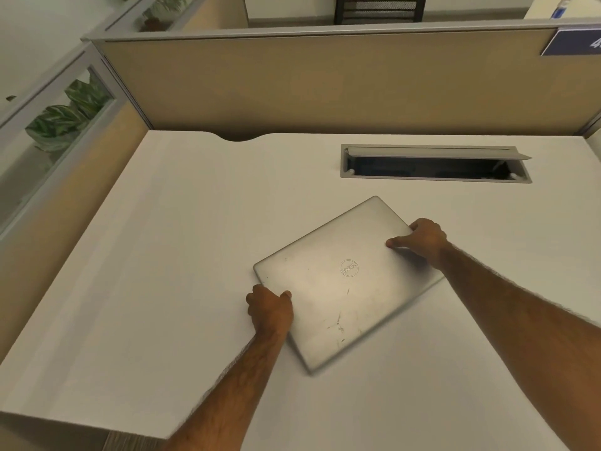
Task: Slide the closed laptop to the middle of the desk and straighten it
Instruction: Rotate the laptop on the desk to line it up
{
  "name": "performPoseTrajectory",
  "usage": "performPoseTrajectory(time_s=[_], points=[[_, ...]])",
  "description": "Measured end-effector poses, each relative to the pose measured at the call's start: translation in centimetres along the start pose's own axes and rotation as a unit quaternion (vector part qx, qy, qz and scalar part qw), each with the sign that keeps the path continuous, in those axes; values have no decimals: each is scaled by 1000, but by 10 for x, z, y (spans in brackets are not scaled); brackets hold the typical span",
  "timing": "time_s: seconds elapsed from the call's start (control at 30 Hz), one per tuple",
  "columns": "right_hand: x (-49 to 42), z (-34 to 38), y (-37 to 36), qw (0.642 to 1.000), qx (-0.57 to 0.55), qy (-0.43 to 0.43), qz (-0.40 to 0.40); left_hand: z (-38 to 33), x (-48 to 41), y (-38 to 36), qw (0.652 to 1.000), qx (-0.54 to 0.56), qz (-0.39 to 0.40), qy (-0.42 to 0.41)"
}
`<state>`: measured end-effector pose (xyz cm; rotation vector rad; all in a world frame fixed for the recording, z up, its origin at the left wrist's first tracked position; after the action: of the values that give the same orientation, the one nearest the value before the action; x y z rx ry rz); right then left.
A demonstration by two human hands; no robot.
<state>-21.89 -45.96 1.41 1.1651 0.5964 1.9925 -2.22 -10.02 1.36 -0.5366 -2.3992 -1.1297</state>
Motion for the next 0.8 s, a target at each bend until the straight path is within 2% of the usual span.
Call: performPoseTrajectory(time_s=[0.47, 0.8], points=[[-24, 31, 3, 998, 19, 49, 25, 10, 16, -12, 999, 26, 5, 38], [-30, 31, 11, 998, 24, 47, 28, 4, 22, -24, 1000, 22, 10, 10]])
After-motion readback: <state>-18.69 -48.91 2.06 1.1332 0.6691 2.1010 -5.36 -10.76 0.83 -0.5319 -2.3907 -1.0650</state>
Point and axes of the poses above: each hand's wrist, its own x-axis away from the middle knuckle, its own y-axis out of the back of the hand, z = x × y, the point moved 9 cm from there along -x, towards the middle knuckle, and after that the axes turned 3 degrees about z, right-handed, at the moved point
